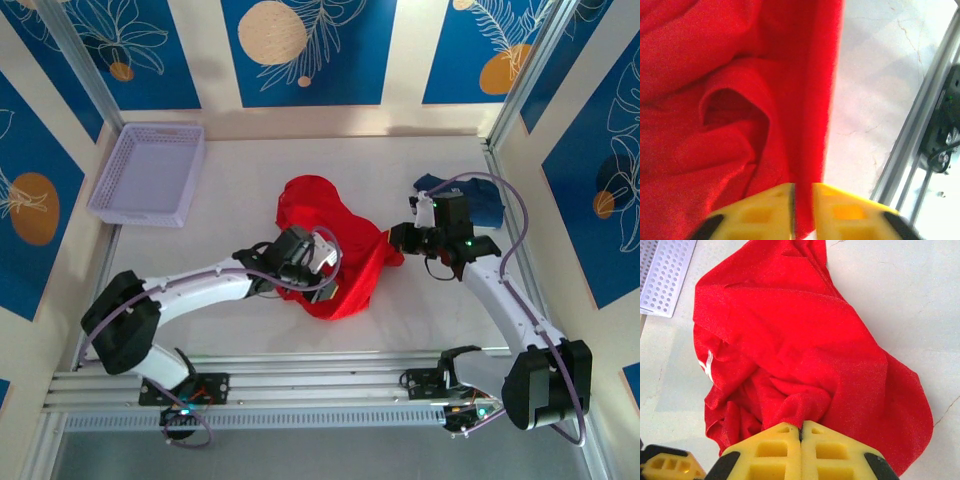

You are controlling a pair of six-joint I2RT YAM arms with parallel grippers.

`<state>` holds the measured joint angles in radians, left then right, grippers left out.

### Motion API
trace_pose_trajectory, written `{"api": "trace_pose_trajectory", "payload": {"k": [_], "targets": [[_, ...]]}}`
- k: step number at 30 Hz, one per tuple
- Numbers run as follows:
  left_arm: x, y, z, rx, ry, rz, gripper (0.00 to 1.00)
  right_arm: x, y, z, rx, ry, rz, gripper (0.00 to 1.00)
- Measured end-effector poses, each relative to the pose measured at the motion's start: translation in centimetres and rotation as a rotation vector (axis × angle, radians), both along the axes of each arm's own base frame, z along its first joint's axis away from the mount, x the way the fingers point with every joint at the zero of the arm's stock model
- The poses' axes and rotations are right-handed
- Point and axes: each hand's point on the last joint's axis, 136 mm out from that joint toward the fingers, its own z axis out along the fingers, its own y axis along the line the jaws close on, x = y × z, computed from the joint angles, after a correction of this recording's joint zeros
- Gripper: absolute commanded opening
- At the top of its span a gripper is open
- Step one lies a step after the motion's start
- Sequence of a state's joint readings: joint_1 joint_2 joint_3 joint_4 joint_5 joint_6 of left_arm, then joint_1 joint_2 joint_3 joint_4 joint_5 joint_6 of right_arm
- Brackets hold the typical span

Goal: Fold the inside-out t-shirt

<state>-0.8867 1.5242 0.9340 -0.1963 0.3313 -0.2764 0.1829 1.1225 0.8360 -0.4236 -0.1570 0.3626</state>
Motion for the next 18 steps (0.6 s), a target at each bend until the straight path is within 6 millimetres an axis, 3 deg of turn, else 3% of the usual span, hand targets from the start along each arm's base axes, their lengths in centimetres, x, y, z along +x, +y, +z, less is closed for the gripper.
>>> {"api": "trace_pose_trajectory", "payload": {"k": [2, 6, 15, 18], "targets": [[-0.3, -0.1, -1.5, 0.035, 0.024, -0.004, 0.38, 0.0, 0.0, 0.0, 0.000, 0.000, 0.000, 0.00], [-1.0, -0.2, -4.1, 0.101, 0.059, -0.007, 0.43, 0.0, 0.0, 0.0, 0.000, 0.000, 0.000, 0.00], [0.5, -0.5, -6.6, 0.176, 0.049, 0.040, 0.44, 0.0, 0.0, 0.0, 0.000, 0.000, 0.000, 0.00], [0.7, -0.6, -7.4, 0.189, 0.056, 0.049, 0.37, 0.0, 0.0, 0.0, 0.000, 0.000, 0.000, 0.00]]}}
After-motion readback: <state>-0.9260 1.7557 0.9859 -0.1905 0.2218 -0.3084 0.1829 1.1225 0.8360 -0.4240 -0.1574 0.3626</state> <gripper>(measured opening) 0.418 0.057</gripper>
